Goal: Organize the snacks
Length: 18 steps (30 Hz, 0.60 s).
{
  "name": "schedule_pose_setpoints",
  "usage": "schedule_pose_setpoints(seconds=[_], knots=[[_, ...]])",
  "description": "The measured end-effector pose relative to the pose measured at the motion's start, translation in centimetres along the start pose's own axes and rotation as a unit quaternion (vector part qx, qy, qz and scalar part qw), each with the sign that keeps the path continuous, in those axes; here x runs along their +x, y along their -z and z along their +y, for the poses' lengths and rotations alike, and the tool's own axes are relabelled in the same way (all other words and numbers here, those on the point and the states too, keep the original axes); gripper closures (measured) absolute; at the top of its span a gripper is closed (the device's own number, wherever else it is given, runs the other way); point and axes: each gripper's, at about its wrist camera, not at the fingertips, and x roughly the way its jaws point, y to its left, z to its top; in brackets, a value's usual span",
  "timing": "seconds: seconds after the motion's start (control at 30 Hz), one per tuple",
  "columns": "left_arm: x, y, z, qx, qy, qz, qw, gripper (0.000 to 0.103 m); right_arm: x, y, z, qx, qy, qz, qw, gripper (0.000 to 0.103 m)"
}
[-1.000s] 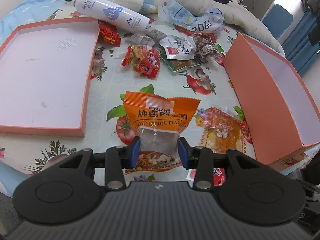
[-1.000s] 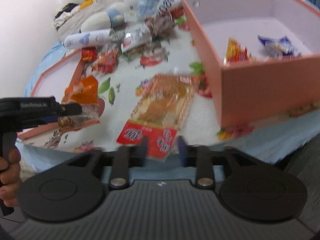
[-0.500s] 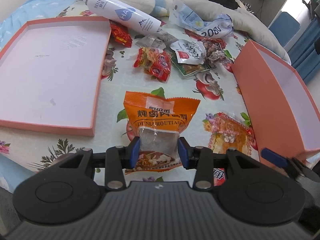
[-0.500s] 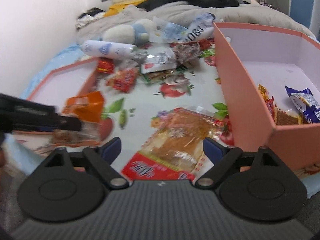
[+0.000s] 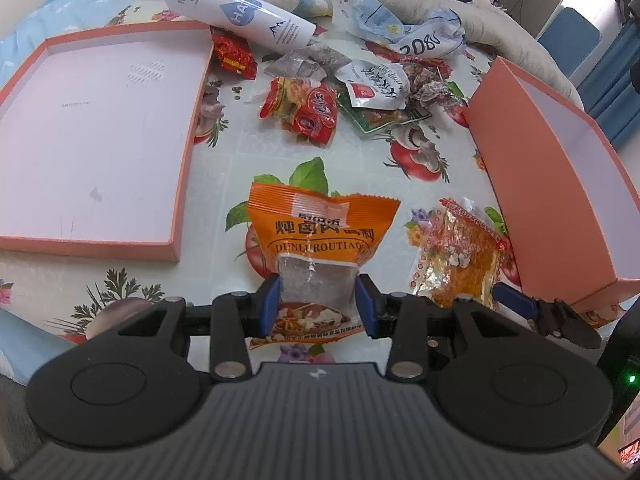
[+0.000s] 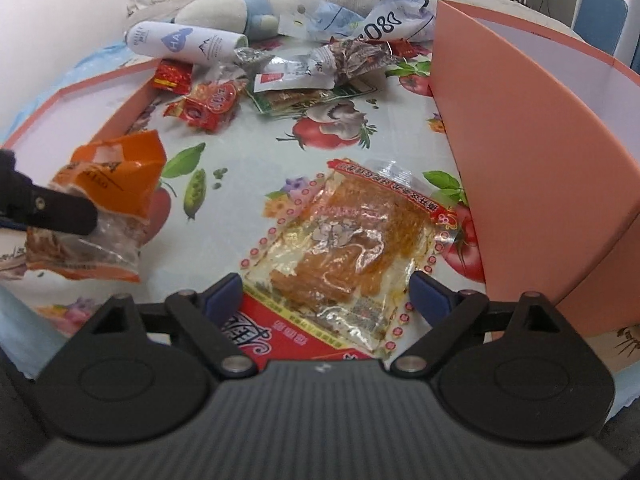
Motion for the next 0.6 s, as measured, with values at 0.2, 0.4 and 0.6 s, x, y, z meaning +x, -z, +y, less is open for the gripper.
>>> schedule_pose_setpoints(seconds=[0.2, 0.4, 0.6], knots=[[-0.1, -0.2, -0.1, 0.004, -0.002, -0.001, 1.0000, 0.057, -0.3, -0.6, -0.3, -0.009, -0.011, 0.000, 1.000, 0.045], [-0.6, -0.5, -0.3, 0.006, 0.000, -0.005, 1.0000, 0.057, -0.8, -1.2, -0.5, -0.006, -0.014, 0.003, 1.000, 0.082], [-1.4, -1.1, -0.5, 0.005, -0.001, -0.011, 0.9999, 0.057, -1.8, -1.8, -1.0, 0.010, -0.028, 0.003, 1.000, 0.092]])
